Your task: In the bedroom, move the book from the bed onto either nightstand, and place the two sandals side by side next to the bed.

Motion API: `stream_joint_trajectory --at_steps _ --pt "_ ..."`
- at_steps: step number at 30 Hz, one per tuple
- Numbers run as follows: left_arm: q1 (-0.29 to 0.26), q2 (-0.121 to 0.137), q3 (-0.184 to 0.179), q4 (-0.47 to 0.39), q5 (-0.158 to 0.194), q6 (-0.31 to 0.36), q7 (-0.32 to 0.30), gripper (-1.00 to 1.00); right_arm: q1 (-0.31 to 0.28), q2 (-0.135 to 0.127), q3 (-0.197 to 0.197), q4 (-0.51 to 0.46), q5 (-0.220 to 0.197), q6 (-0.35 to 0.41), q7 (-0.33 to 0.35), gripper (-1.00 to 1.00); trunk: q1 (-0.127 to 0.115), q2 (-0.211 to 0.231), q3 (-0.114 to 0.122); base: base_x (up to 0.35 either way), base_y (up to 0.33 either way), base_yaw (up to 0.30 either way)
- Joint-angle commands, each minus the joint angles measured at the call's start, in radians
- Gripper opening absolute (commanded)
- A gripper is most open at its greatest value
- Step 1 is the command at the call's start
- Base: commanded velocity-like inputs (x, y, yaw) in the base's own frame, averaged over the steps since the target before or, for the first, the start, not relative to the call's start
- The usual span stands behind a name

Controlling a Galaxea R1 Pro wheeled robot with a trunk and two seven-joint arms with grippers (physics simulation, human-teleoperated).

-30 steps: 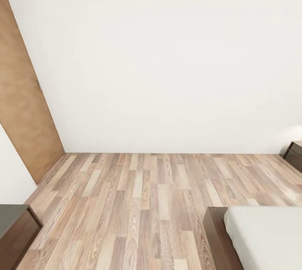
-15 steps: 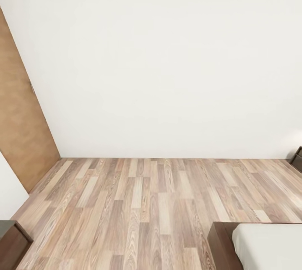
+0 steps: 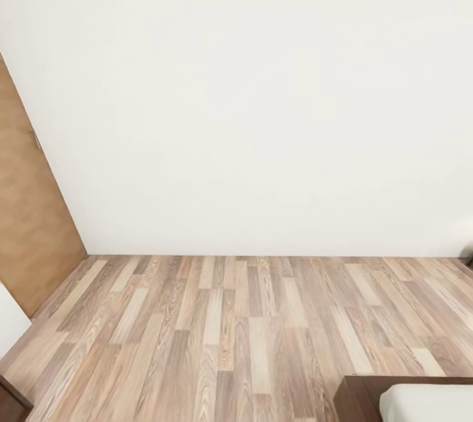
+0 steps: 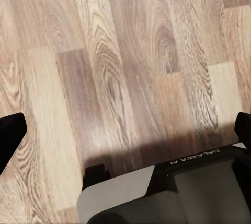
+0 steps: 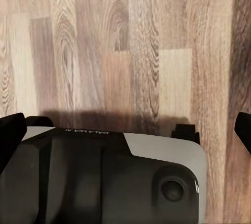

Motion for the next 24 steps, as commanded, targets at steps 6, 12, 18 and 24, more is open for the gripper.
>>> stream_joint_trajectory --at_steps 6,12,18,24 --pt "-0.001 0.000 0.009 0.001 -0.010 -0.003 -0.002 1.00 -0.002 -0.001 -0.008 0.003 0.001 -0.001 0.003 1.00 0.001 -0.001 -0.001 0.331 0.000 0.000" --pt "0.000 0.000 0.009 0.001 -0.010 -0.003 -0.002 1.00 -0.002 -0.001 -0.008 0.003 0.001 -0.001 0.003 1.00 0.001 -0.001 -0.001 0.331 0.000 0.000" --pt "-0.001 0.000 0.009 0.001 -0.010 -0.003 -0.002 1.00 -0.002 -0.001 -0.008 0.003 0.001 -0.001 0.003 1.00 0.001 -0.001 -0.001 0.331 0.000 0.000" --pt "-0.001 0.000 0.009 0.001 -0.010 -0.003 -0.002 1.00 -0.002 -0.001 -0.008 0.003 0.001 -0.001 0.003 1.00 0.001 -0.001 -0.001 0.331 0.000 0.000"
